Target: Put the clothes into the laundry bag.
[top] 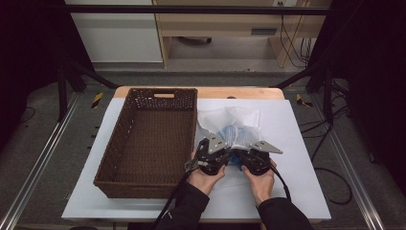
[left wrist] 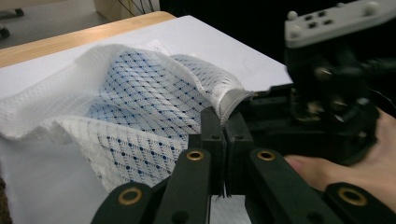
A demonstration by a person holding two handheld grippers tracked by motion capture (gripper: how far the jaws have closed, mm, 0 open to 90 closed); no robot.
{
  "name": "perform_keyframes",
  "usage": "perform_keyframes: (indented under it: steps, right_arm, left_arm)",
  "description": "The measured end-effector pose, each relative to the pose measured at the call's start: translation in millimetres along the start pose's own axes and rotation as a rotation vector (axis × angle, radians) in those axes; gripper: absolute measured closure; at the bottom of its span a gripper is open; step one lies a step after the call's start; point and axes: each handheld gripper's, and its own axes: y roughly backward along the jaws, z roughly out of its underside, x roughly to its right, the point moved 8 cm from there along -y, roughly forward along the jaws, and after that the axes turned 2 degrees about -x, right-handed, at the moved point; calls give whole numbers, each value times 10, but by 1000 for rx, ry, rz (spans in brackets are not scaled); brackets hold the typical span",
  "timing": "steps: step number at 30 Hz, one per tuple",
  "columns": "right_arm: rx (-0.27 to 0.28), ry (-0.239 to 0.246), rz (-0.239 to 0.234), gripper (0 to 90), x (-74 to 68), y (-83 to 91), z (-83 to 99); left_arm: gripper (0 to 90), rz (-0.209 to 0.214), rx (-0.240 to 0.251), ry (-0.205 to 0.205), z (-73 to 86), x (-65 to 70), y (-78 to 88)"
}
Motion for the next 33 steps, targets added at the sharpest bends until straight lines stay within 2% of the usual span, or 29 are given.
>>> perform_keyframes:
  steps: [2,4,6,8,9,10,13,14,15,16,19,21,22,24,26,28,29,32,33]
  right_arm:
    - [3,14,50,750,57,-57,-18]
    - [-30,44,82,741,97,-159,18]
    - [-71,76,78,700,85,-262,91]
    - [-82,93,72,666,73,-272,96]
    - [-88,104,63,628,58,-267,95]
    - [-111,106,36,487,36,-176,92]
    - [-133,147,19,419,22,27,88]
    - [-103,168,12,435,18,155,84]
    - [-92,165,0,434,15,226,95]
    - [-84,149,-16,439,21,328,132]
    - [-99,94,-68,487,30,433,254]
    - [-146,99,-88,516,0,392,348]
    - [-160,130,-100,526,-30,345,382]
    - [-176,115,-119,542,-76,277,409]
    - [-182,124,-95,545,-60,211,419]
    - [-215,132,-87,575,-50,152,461]
    - [-207,140,-80,595,-50,144,458]
    - [-198,168,-53,704,-50,114,449]
    - [-195,183,-49,768,-46,100,439]
  left_arm:
    - [893,3,-4,-3,8,15,-11]
    - [893,5,-12,-9,19,23,-22]
    - [893,6,-12,-4,25,24,-30]
    - [893,3,-12,-3,25,16,-31]
    - [893,2,-13,2,26,6,-36]
    - [892,-1,-6,4,23,-2,-33]
    - [892,-5,0,2,18,-10,-31]
    - [892,-7,1,2,16,-13,-32]
    - [892,-6,1,9,17,-13,-37]
    - [892,-7,1,6,15,-17,-41]
    - [892,-10,3,9,16,-22,-52]
    - [892,-9,5,11,16,-26,-48]
    - [892,-10,7,11,15,-28,-45]
    - [892,-9,5,9,20,-30,-39]
    - [892,-10,9,11,20,-24,-43]
    - [892,-8,10,13,19,-25,-40]
    - [892,-8,12,14,17,-27,-38]
    - [892,-8,13,18,14,-24,-43]
    - [892,-8,13,16,14,-25,-42]
